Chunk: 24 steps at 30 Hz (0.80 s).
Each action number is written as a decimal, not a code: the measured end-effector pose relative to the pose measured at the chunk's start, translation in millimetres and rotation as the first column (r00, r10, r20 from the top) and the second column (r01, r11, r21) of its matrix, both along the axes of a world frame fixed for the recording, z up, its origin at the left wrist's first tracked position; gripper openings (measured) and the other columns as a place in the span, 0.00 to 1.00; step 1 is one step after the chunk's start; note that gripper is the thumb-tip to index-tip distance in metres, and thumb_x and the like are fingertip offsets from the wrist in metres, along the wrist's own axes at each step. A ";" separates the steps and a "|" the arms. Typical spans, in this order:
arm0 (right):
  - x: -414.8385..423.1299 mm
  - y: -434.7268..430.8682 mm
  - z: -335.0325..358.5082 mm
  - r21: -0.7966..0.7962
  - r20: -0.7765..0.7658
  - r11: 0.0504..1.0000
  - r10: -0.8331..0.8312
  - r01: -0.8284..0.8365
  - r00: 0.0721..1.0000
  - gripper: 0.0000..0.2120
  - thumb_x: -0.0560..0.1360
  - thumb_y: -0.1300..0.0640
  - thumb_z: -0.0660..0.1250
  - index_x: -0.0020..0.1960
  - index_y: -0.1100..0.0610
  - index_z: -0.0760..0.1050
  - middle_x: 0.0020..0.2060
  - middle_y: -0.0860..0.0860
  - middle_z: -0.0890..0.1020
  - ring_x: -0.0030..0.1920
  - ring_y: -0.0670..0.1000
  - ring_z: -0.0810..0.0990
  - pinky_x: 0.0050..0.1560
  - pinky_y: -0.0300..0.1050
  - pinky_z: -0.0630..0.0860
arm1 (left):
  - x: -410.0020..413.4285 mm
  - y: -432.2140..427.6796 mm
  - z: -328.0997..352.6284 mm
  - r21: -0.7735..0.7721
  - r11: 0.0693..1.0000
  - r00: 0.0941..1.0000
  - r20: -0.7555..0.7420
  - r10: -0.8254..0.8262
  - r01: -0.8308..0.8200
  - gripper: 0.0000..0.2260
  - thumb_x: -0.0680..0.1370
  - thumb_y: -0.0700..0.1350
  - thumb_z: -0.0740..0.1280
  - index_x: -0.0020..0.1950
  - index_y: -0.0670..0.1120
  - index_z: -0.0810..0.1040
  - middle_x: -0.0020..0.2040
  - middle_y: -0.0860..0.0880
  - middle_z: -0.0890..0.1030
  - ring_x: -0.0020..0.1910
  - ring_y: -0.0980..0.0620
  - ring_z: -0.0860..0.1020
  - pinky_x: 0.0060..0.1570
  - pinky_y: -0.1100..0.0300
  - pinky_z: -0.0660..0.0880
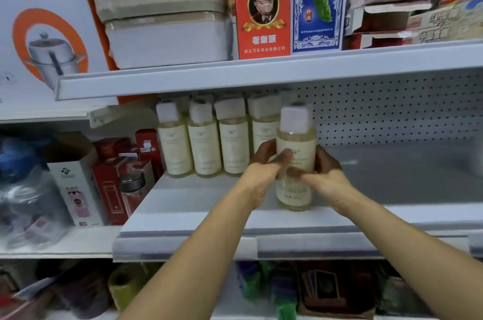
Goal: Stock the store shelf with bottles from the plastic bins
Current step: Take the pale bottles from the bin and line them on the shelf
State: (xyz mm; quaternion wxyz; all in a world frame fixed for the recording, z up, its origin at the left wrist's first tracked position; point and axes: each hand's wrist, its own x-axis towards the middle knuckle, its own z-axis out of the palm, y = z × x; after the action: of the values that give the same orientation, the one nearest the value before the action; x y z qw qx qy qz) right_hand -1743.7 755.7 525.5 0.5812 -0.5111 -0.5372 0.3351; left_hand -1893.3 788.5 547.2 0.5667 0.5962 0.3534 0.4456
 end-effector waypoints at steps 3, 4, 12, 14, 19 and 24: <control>8.3 15.6 1.1 -0.009 0.067 0.999 -0.051 0.052 0.996 0.29 0.66 0.56 0.80 0.62 0.50 0.71 0.50 0.41 0.80 0.50 0.40 0.79 0.46 0.38 0.77 | 15.8 11.6 -10.1 0.010 0.999 0.998 -0.048 0.043 -0.043 0.19 0.81 0.45 0.67 0.71 0.53 0.70 0.66 0.52 0.78 0.64 0.51 0.77 0.63 0.53 0.75; 12.1 21.5 0.8 -0.004 0.091 0.998 -0.058 0.059 0.994 0.31 0.66 0.54 0.80 0.63 0.50 0.69 0.50 0.41 0.79 0.50 0.38 0.78 0.44 0.37 0.76 | 21.0 15.4 -13.9 0.010 0.998 0.996 -0.067 0.060 -0.059 0.19 0.82 0.46 0.66 0.72 0.54 0.69 0.67 0.52 0.77 0.65 0.51 0.76 0.63 0.54 0.75; 52.2 71.3 -5.6 -0.002 0.242 0.999 -0.044 0.046 0.969 0.31 0.69 0.52 0.78 0.65 0.56 0.64 0.60 0.51 0.77 0.59 0.51 0.78 0.58 0.52 0.79 | 54.8 36.9 -39.2 -0.057 0.997 0.986 -0.159 0.050 -0.060 0.18 0.84 0.49 0.58 0.75 0.54 0.67 0.68 0.51 0.78 0.65 0.52 0.76 0.70 0.50 0.70; 58.5 82.7 -5.5 -0.013 0.245 0.999 -0.041 0.046 0.969 0.31 0.70 0.53 0.78 0.65 0.56 0.65 0.61 0.51 0.78 0.59 0.52 0.79 0.59 0.53 0.78 | 61.9 44.5 -47.4 -0.045 0.995 0.983 -0.165 0.076 -0.085 0.19 0.83 0.46 0.60 0.75 0.54 0.67 0.67 0.52 0.78 0.66 0.53 0.76 0.70 0.50 0.70; 62.6 105.8 -4.1 -0.036 0.232 0.997 -0.056 0.066 0.971 0.31 0.71 0.56 0.77 0.67 0.57 0.65 0.61 0.50 0.77 0.58 0.50 0.77 0.55 0.47 0.77 | 75.5 56.7 -49.2 -0.024 0.995 0.985 -0.148 0.093 -0.098 0.23 0.81 0.39 0.63 0.75 0.50 0.67 0.68 0.50 0.77 0.67 0.52 0.75 0.67 0.56 0.72; 69.6 123.0 -4.5 -0.066 0.254 0.995 -0.058 0.077 0.965 0.34 0.70 0.54 0.77 0.70 0.56 0.64 0.64 0.52 0.77 0.62 0.53 0.78 0.61 0.56 0.78 | 80.5 62.6 -48.2 -0.028 0.993 0.981 -0.160 0.111 -0.117 0.20 0.81 0.40 0.64 0.73 0.48 0.68 0.65 0.51 0.77 0.61 0.54 0.75 0.52 0.69 0.71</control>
State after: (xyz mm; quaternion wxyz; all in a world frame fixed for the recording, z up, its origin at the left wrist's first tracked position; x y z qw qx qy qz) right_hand -1674.1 878.7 521.0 0.4995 -0.5890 -0.5761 0.2675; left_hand -1812.8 851.2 499.1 0.5213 0.5977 0.4392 0.4220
